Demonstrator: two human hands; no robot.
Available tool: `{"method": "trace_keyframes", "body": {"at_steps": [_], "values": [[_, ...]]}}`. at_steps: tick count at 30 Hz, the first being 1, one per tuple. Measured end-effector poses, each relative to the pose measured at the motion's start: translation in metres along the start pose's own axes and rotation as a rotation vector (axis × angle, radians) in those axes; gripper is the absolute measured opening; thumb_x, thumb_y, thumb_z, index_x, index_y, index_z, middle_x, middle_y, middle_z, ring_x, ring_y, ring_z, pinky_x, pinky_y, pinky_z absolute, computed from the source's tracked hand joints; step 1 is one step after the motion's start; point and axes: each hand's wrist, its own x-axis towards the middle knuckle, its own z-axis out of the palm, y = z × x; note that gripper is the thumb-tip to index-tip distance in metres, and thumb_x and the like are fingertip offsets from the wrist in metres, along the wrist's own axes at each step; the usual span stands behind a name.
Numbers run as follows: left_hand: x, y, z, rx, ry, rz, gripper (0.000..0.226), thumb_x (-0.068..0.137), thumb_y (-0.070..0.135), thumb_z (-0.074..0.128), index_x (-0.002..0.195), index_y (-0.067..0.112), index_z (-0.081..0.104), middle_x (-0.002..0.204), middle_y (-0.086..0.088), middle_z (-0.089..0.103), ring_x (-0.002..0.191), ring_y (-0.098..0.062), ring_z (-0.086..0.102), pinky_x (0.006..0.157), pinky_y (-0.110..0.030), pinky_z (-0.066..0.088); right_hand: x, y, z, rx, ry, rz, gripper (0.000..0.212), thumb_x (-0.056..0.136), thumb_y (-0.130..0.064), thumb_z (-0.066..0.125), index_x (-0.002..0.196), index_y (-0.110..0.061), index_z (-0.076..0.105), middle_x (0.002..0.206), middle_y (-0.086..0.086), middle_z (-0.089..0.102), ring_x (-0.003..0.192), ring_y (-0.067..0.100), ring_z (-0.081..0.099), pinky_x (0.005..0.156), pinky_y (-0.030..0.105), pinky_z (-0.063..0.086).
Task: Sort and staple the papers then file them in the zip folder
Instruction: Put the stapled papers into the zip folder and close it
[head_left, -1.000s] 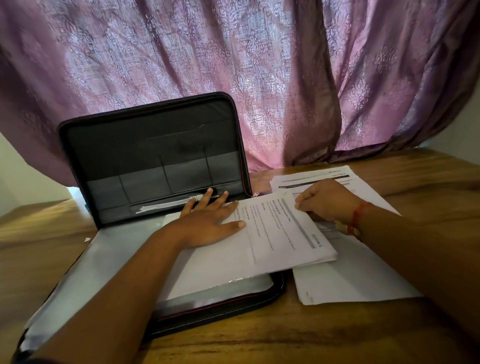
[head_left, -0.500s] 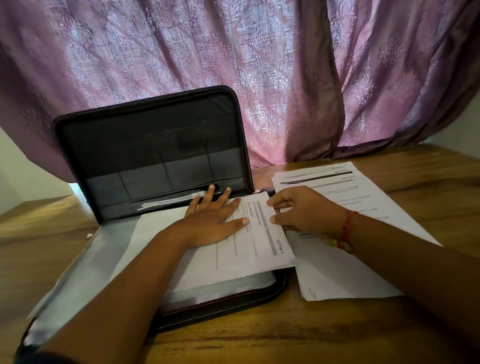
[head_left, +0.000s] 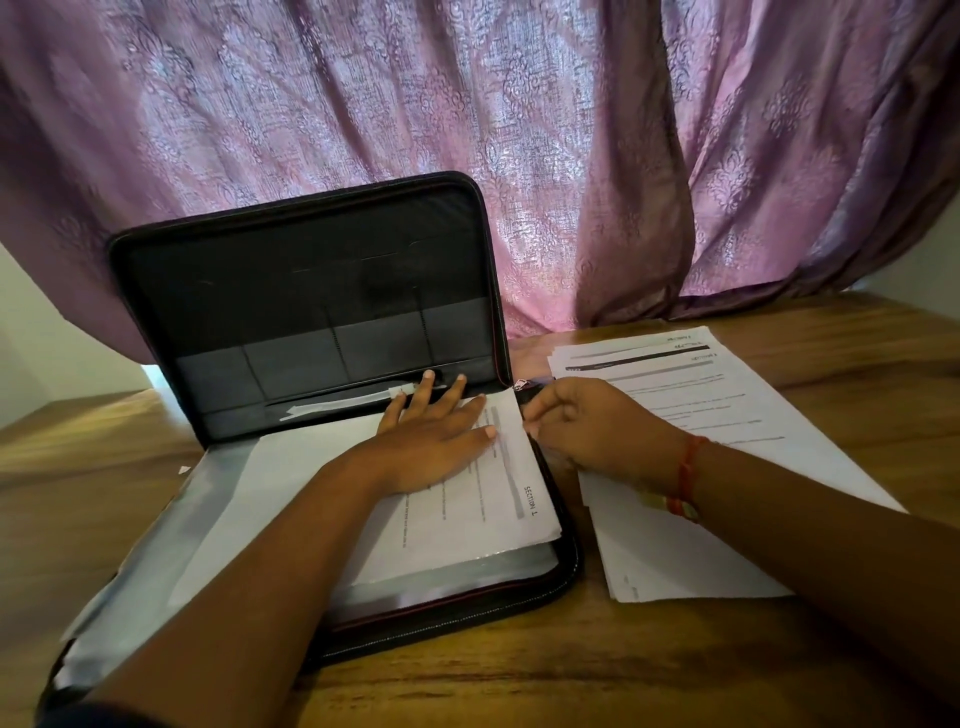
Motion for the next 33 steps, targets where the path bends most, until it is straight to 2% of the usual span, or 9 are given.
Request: {"method": "trace_keyframes", "body": {"at_steps": [3,5,7,9,10,13,17,27,33], "values": [[-0.001,0.0,0.0,-0.015,0.004,0.01,0.066,0.101,0.067,0.014,0.16,0.041,0.001,0.166,0.012,-0.021,0.148,-0.017,-0.034,0.121,-0.046,-0.018,-0.004,-0.011,0.003,0.072,-0.046,0.088,0.012,0.095,-0.003,0.057,0.102,-0.011,0.063,0.067,0.006,0.058,0.047,0.007,0.052,0.041,0.017,0.041],[-0.002,-0.001,-0.001,-0.021,-0.001,0.012,0.064,0.103,0.065,0.014,0.16,0.04,0.002,0.166,0.011,-0.021,0.148,-0.018,-0.033,0.121,-0.046,-0.018,-0.004,-0.015,0.005,0.114,-0.08,0.16,0.012,0.094,-0.008,0.059,0.091,-0.018,0.065,0.064,0.006,0.054,0.048,0.01,0.046,0.042,0.02,0.037],[-0.002,0.0,-0.002,-0.027,0.001,0.018,0.063,0.104,0.062,0.014,0.161,0.039,0.002,0.167,0.011,-0.021,0.148,-0.018,-0.033,0.122,-0.047,-0.017,-0.001,-0.017,0.008,0.277,-0.119,0.221,0.008,0.092,-0.007,0.06,0.087,-0.012,0.063,0.065,0.006,0.052,0.05,0.011,0.043,0.045,0.021,0.033],[-0.003,0.0,-0.003,-0.037,0.002,0.025,0.061,0.105,0.059,0.013,0.161,0.039,0.002,0.166,0.011,-0.021,0.148,-0.017,-0.033,0.123,-0.048,-0.016,0.0,-0.017,0.009,0.428,-0.123,0.3,0.008,0.091,-0.003,0.057,0.096,-0.007,0.06,0.077,0.01,0.065,0.051,0.008,0.044,0.045,0.018,0.032],[-0.004,0.0,-0.003,-0.045,0.001,0.027,0.06,0.105,0.058,0.013,0.161,0.039,0.003,0.166,0.011,-0.021,0.148,-0.017,-0.033,0.123,-0.048,-0.016,-0.001,-0.018,0.008,0.497,-0.115,0.349,0.015,0.09,0.0,0.053,0.102,-0.007,0.059,0.093,0.015,0.072,0.05,0.007,0.046,0.044,0.016,0.033],[-0.003,-0.003,-0.001,-0.067,0.005,0.037,0.058,0.106,0.056,0.012,0.161,0.039,0.004,0.166,0.012,-0.021,0.148,-0.016,-0.033,0.122,-0.048,-0.017,0.0,-0.019,0.009,0.678,-0.152,0.422,0.029,0.089,0.003,0.046,0.111,-0.012,0.057,0.121,0.013,0.068,0.046,0.004,0.046,0.04,0.011,0.031],[-0.001,-0.007,0.0,-0.113,0.01,0.054,0.054,0.108,0.05,0.012,0.161,0.039,0.006,0.167,0.013,-0.019,0.148,-0.015,-0.033,0.122,-0.047,-0.017,0.006,-0.012,0.012,0.792,-0.228,0.481,0.046,0.087,0.001,0.045,0.131,-0.011,0.048,0.125,0.012,0.063,0.049,0.004,0.048,0.034,0.011,0.033],[-0.002,-0.007,-0.003,-0.17,0.003,0.066,0.054,0.108,0.045,0.01,0.161,0.038,0.009,0.168,0.011,-0.016,0.149,-0.014,-0.031,0.122,-0.043,-0.018,0.006,-0.012,0.015,0.762,-0.326,0.439,0.052,0.082,0.0,0.047,0.132,-0.015,0.048,0.114,0.014,0.05,0.062,0.006,0.048,0.034,0.012,0.034],[-0.005,-0.007,-0.006,-0.182,0.025,0.066,0.051,0.111,0.039,0.011,0.161,0.036,0.009,0.168,0.009,-0.014,0.151,-0.013,-0.027,0.122,-0.041,-0.016,-0.003,-0.027,0.009,0.607,-0.222,0.408,0.042,0.088,-0.002,0.051,0.129,-0.011,0.051,0.081,0.012,0.062,0.055,0.007,0.051,0.037,0.012,0.033]]}}
